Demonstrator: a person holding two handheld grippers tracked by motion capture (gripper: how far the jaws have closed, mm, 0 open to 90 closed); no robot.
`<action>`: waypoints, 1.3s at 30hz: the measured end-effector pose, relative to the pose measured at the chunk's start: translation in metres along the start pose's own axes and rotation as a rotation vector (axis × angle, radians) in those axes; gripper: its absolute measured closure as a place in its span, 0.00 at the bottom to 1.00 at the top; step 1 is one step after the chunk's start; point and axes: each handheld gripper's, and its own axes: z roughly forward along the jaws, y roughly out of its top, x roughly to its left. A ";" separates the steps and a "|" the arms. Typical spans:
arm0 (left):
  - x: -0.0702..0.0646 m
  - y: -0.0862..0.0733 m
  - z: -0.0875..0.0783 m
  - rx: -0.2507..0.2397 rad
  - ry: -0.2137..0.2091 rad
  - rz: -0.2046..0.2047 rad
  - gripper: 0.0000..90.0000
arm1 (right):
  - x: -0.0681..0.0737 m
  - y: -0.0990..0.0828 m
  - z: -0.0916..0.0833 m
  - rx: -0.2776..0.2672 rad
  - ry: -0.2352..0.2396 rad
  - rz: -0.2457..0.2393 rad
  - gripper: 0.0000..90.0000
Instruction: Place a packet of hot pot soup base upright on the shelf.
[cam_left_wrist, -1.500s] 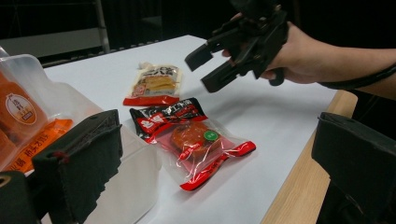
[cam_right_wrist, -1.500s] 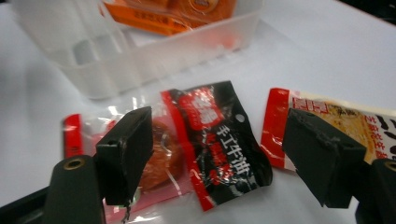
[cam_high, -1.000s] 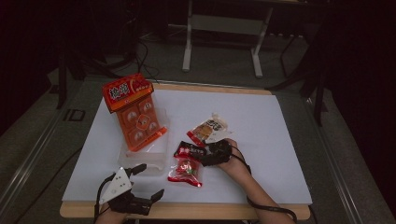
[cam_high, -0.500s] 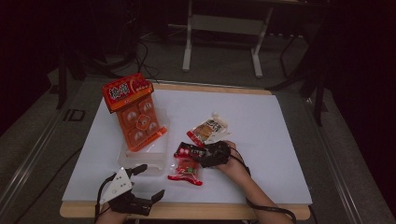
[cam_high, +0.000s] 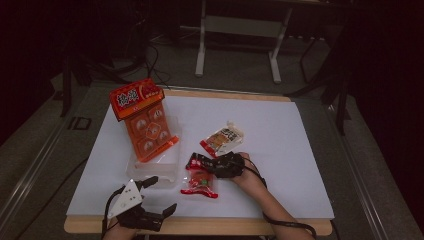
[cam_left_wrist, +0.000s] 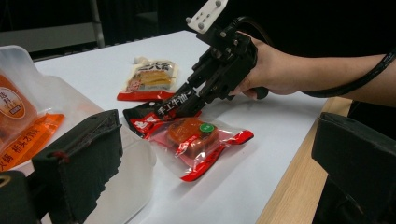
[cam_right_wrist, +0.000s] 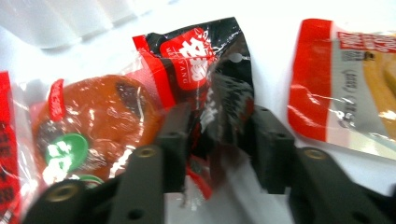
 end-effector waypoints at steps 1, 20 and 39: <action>0.000 0.000 0.000 0.000 0.001 0.000 0.03 | 0.002 0.001 0.000 0.006 0.004 -0.003 0.78; 0.003 0.000 -0.001 -0.005 0.018 -0.008 0.03 | 0.015 0.016 -0.020 -0.031 0.011 0.002 0.99; 0.000 0.009 -0.002 -0.003 0.020 0.003 0.03 | 0.026 0.019 -0.086 -0.193 0.016 -0.025 1.00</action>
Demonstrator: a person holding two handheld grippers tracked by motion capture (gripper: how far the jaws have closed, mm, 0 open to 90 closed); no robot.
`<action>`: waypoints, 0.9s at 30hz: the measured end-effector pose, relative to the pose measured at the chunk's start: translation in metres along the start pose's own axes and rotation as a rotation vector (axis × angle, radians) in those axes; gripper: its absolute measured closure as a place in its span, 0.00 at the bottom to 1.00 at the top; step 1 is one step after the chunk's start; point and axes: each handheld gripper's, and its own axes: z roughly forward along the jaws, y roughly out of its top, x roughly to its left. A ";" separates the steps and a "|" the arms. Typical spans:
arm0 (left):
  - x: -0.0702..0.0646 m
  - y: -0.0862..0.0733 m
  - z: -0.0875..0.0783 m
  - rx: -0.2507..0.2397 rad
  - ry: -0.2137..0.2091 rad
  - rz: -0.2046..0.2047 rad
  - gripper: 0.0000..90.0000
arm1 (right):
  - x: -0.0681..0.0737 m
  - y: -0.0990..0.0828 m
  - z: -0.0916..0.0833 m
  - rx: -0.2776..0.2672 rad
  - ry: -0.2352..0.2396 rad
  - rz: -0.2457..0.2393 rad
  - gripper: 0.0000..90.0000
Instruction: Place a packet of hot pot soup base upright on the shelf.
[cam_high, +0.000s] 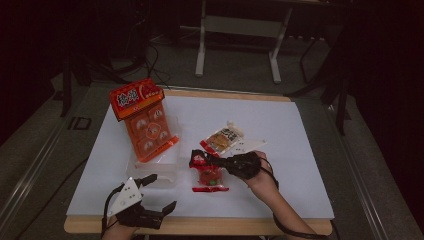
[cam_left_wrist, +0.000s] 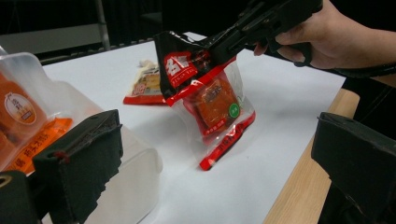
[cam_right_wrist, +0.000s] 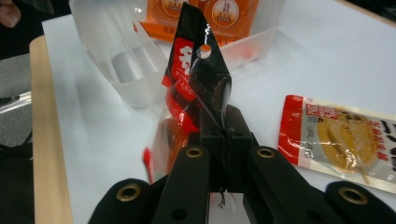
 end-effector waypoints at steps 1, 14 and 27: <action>0.000 0.001 0.000 -0.006 -0.007 -0.005 0.03 | 0.001 0.000 -0.003 -0.007 0.001 0.002 1.00; -0.005 0.020 0.003 0.017 -0.028 0.033 0.03 | 0.016 0.004 -0.031 -0.053 0.007 -0.030 1.00; -0.006 0.038 0.019 0.024 -0.100 0.028 0.03 | 0.034 0.001 -0.055 -0.101 0.027 -0.045 1.00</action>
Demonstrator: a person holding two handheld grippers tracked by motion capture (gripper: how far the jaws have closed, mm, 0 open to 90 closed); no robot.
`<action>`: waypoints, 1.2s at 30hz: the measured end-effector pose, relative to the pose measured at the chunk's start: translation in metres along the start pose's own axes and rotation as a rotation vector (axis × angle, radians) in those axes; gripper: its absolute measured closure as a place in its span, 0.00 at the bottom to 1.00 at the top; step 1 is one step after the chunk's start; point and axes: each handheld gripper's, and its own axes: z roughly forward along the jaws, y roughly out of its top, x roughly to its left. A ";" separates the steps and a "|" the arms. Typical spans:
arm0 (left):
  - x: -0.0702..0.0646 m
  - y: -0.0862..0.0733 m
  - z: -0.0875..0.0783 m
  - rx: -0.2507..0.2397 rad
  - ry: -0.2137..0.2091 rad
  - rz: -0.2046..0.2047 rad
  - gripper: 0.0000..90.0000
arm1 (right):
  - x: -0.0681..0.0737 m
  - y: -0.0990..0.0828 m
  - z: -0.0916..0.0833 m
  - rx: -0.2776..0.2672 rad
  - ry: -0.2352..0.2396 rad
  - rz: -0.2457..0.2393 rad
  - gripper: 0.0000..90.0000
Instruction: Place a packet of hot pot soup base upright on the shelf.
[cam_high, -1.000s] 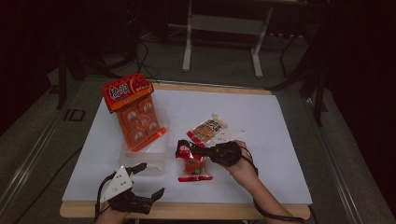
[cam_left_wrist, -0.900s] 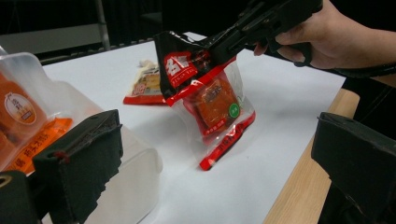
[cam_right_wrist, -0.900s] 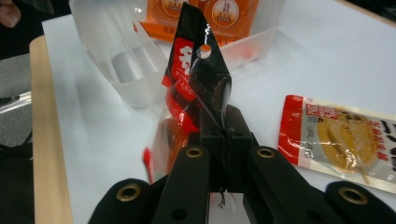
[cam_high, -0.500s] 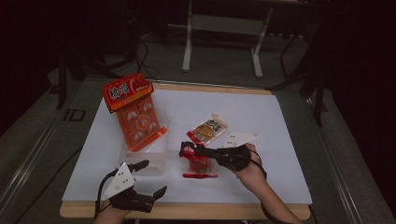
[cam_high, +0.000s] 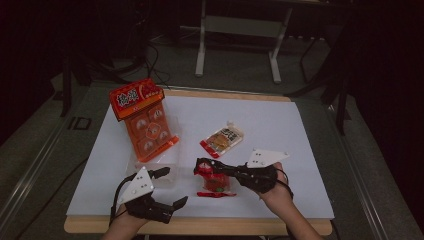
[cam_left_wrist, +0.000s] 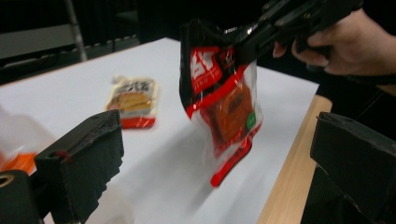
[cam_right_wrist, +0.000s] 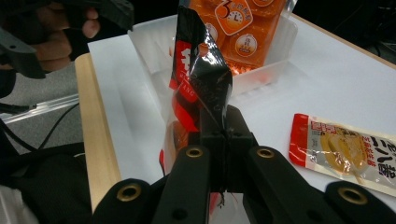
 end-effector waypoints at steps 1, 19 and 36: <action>0.001 0.002 0.002 -0.004 -0.012 0.000 0.03 | 0.001 0.000 -0.001 -0.007 0.002 0.002 1.00; 0.009 0.030 0.027 0.023 -0.064 0.048 0.44 | 0.015 -0.001 -0.003 -0.023 0.041 -0.026 1.00; 0.014 0.033 0.035 0.054 -0.096 0.059 0.94 | 0.016 -0.001 -0.002 -0.026 0.055 -0.033 1.00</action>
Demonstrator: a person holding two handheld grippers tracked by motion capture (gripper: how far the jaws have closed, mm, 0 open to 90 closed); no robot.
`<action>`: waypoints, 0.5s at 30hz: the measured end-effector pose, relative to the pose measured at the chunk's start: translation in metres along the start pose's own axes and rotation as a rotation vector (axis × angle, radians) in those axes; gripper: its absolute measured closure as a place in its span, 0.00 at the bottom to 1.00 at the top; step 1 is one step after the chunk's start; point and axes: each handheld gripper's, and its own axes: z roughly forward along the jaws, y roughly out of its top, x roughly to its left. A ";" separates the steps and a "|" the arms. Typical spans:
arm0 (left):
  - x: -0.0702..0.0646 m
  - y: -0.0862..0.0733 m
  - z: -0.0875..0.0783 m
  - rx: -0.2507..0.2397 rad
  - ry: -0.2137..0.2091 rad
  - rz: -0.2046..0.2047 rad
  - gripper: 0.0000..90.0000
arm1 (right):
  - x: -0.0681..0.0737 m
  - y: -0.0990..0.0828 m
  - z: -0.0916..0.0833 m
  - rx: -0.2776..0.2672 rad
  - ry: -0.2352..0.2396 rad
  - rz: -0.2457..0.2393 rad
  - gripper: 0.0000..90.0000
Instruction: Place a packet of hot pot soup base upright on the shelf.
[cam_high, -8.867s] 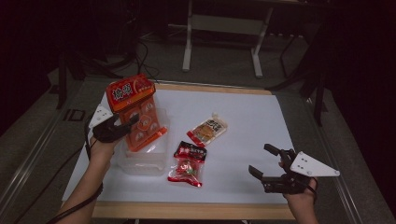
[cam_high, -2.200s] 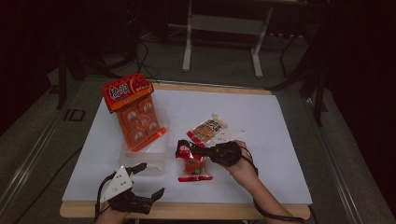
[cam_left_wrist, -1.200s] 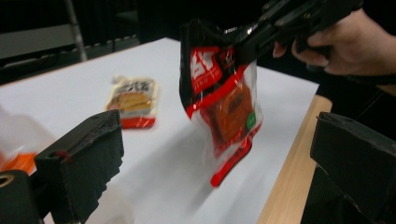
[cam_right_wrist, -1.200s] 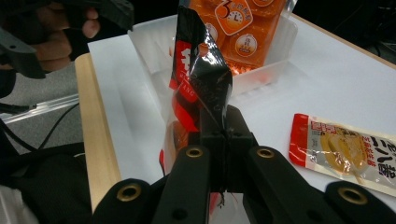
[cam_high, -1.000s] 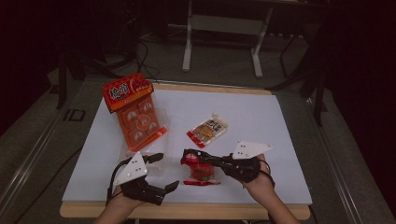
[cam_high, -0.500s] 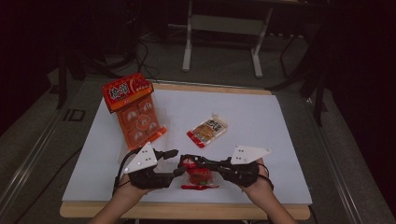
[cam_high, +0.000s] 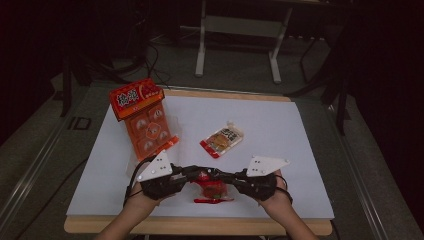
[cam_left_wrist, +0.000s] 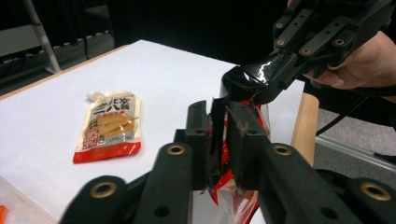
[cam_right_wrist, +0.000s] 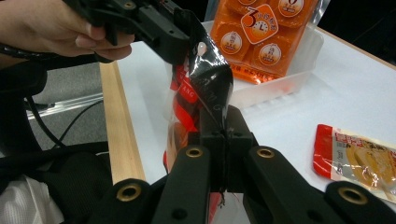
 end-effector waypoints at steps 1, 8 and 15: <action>-0.001 0.000 0.000 0.007 0.002 0.011 0.95 | 0.000 0.000 0.001 0.004 0.002 -0.002 1.00; -0.003 0.004 -0.002 -0.005 0.010 0.035 0.98 | -0.001 0.000 0.000 -0.010 0.007 0.002 0.99; -0.004 0.009 -0.007 -0.014 0.007 0.040 0.98 | -0.002 0.001 -0.002 -0.030 0.010 0.004 0.95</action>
